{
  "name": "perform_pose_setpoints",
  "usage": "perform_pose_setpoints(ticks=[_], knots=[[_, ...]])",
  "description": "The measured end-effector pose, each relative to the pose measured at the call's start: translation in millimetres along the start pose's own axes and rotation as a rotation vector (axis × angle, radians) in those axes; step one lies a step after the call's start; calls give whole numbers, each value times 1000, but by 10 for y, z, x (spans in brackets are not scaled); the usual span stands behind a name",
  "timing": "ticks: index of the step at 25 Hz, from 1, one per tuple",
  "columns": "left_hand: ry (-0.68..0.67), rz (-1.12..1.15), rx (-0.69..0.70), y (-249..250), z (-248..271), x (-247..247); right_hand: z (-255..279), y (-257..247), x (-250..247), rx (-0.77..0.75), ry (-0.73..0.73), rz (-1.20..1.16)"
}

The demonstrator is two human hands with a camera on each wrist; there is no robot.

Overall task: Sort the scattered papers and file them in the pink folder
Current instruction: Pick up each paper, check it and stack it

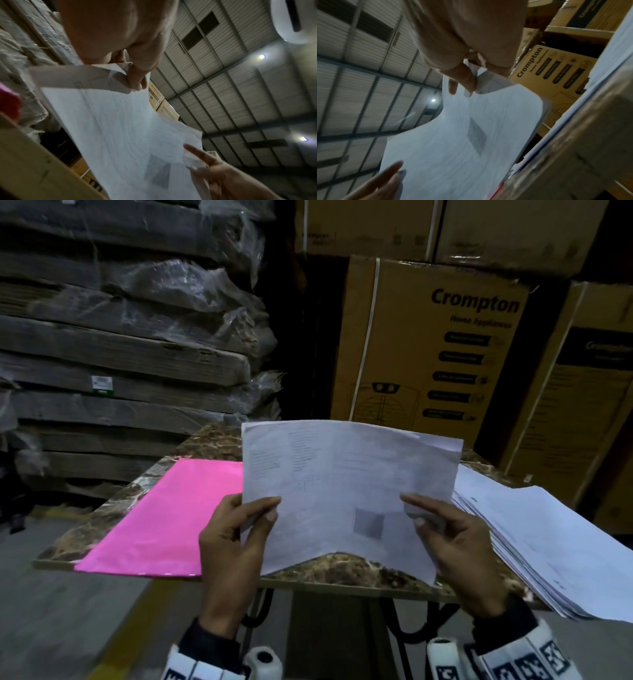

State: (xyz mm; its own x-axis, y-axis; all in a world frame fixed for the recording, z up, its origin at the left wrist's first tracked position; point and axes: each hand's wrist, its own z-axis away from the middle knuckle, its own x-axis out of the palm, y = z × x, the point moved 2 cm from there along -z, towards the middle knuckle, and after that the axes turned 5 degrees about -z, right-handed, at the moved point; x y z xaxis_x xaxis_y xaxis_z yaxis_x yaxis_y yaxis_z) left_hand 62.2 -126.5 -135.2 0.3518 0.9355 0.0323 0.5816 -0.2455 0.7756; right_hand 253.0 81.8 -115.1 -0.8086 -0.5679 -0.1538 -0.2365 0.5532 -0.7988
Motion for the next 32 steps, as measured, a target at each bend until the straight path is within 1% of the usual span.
perform_pose_setpoints(ticks=[4,6,8,10,12,15,17,18,20,22,24,28,30,32], knots=[[23,-118,146,116,27,199,4,-208,98,-191,131,39],[15,-184,192,62,104,321,58,-182,128,-223,177,104],[-58,-226,170,-75,213,442,153,-20,163,-175,170,159],[-125,-241,159,-203,298,517,242,133,191,-107,137,157],[-123,-235,146,-227,303,548,242,143,182,-78,139,138],[-75,-235,141,-135,268,575,174,70,104,-102,182,134],[-86,-214,138,-76,258,588,170,73,69,-119,198,153],[-112,-212,134,-91,263,599,183,98,70,-102,181,161],[-186,-217,82,-196,302,629,241,184,96,-16,118,139],[-233,-226,5,-289,355,638,297,224,110,50,89,99],[-228,-221,-39,-315,369,632,276,190,78,38,105,104],[-157,-188,-47,-264,280,596,77,44,-109,8,146,130],[-153,-164,-57,-245,207,596,-39,-21,-193,31,155,138],[-153,-183,-61,-255,164,594,-95,-58,-248,50,204,138]])
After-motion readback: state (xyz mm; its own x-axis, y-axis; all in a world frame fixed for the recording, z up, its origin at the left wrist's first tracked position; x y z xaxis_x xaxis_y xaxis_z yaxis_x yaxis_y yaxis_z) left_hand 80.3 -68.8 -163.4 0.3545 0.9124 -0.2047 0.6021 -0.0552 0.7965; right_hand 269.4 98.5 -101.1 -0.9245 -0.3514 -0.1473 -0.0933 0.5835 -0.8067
